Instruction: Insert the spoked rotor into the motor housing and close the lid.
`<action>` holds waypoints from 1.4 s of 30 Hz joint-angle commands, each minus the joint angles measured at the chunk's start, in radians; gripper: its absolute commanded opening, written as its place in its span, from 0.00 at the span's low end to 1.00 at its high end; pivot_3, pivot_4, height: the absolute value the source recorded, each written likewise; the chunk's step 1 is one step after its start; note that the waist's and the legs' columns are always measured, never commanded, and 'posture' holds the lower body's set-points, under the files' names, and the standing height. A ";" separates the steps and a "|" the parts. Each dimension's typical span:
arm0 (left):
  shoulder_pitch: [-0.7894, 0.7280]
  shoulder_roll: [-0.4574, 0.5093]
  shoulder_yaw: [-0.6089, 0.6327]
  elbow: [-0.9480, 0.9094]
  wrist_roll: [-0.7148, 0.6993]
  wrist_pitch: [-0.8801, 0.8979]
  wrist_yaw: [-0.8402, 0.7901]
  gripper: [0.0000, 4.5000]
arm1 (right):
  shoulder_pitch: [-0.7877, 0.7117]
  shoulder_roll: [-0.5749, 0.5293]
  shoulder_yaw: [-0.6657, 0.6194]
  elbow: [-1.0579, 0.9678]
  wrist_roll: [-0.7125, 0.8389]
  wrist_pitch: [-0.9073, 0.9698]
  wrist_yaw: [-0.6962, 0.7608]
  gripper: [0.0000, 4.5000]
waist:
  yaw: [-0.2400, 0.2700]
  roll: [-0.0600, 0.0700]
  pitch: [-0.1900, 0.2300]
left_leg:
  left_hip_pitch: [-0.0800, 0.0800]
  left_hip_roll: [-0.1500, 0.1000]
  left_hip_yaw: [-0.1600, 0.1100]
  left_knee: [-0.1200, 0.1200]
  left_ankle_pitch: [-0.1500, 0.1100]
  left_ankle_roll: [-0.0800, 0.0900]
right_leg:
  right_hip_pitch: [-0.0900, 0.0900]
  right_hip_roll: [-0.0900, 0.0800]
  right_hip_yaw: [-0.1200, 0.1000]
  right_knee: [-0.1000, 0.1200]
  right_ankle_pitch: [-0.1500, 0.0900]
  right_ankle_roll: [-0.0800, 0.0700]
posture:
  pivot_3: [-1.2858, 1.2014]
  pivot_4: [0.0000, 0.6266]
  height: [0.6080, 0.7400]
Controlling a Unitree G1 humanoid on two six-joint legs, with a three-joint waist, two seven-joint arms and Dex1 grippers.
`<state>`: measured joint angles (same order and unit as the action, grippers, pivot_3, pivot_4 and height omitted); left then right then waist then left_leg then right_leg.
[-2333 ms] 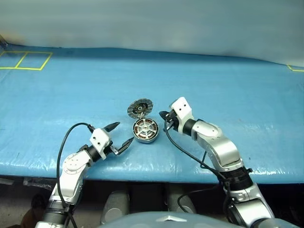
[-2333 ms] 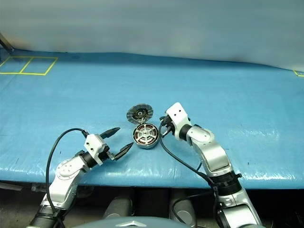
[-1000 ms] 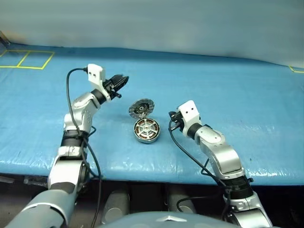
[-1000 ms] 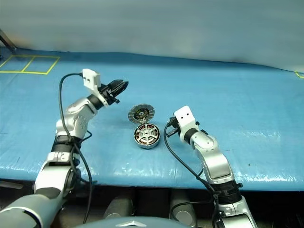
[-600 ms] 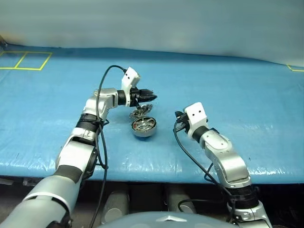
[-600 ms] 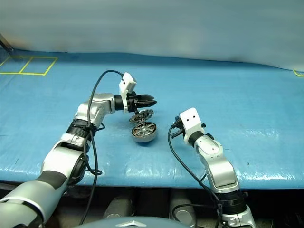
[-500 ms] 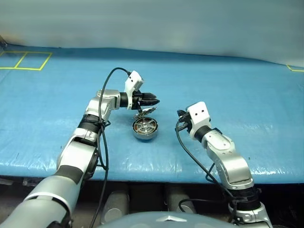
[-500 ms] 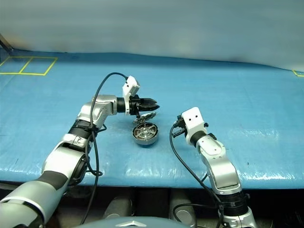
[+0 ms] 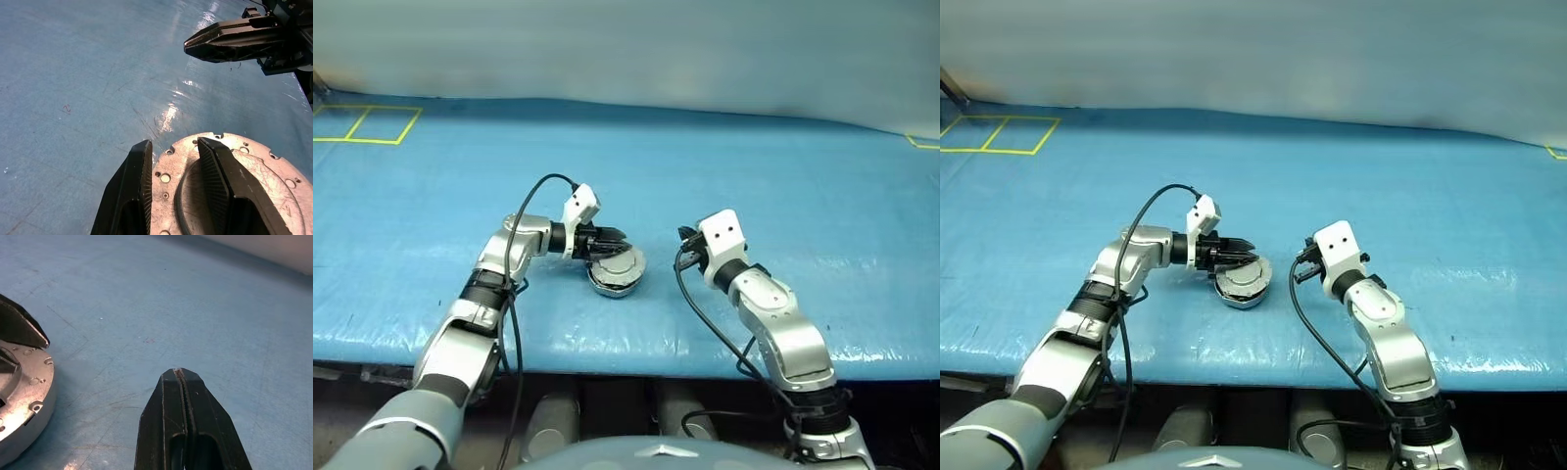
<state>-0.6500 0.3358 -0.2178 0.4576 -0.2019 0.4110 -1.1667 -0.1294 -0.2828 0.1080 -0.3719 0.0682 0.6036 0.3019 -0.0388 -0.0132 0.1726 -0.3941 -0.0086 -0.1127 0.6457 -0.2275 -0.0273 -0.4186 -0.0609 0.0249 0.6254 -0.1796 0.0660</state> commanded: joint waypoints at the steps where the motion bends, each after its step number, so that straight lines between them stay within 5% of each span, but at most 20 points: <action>1: 0.043 0.008 -0.011 -0.072 -0.005 0.031 0.005 0.35 | -0.012 0.010 0.012 -0.022 0.019 -0.017 0.020 0.00 | 0.001 0.000 0.000 | 0.000 0.000 0.000 0.000 0.000 0.000 | 0.000 0.000 0.000 0.000 0.000 0.000 | 0.52 0.24 1.00; 12: 0.189 0.023 0.065 -0.189 -0.029 0.020 0.110 0.35 | 0.014 0.055 0.023 -0.020 0.130 -0.074 0.118 0.00 | -0.002 0.001 -0.001 | 0.003 0.000 0.000 0.000 0.000 0.000 | 0.002 0.000 0.000 0.000 0.000 0.000 | 0.52 0.24 1.00; 23: 0.324 -0.040 0.295 -0.352 -0.141 -0.235 0.301 0.35 | 0.033 0.044 0.065 -0.014 0.200 -0.152 0.237 0.00 | 0.001 0.001 0.000 | 0.001 0.000 0.000 0.000 0.000 0.000 | 0.002 0.000 0.000 0.000 0.000 0.000 | 0.52 0.24 1.00; 37: 0.555 -0.032 0.301 -0.549 -0.164 -0.269 0.405 0.34 | -0.013 -0.001 0.174 0.058 0.142 -0.175 0.288 0.99 | 0.003 0.001 0.000 | 0.001 0.000 0.000 0.001 0.000 0.000 | 0.001 -0.001 0.000 0.000 0.000 -0.001 | 0.52 0.24 1.00; 42: 0.602 -0.038 0.292 -0.566 -0.191 -0.304 0.378 0.34 | -0.040 -0.010 0.217 0.103 0.077 -0.192 0.277 0.99 | 0.003 0.001 0.000 | 0.001 0.000 0.000 0.001 0.000 0.000 | 0.001 -0.001 -0.001 0.000 -0.001 -0.001 | 0.52 0.24 1.00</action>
<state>-0.0537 0.2977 0.0700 -0.0611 -0.3706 0.1400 -0.7695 -0.1550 -0.2928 0.3177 -0.2635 0.1604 0.4407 0.5815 -0.0358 -0.0125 0.1725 -0.3929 -0.0082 -0.1126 0.6464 -0.2277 -0.0276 -0.4177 -0.0615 0.0244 0.6251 -0.1801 0.0652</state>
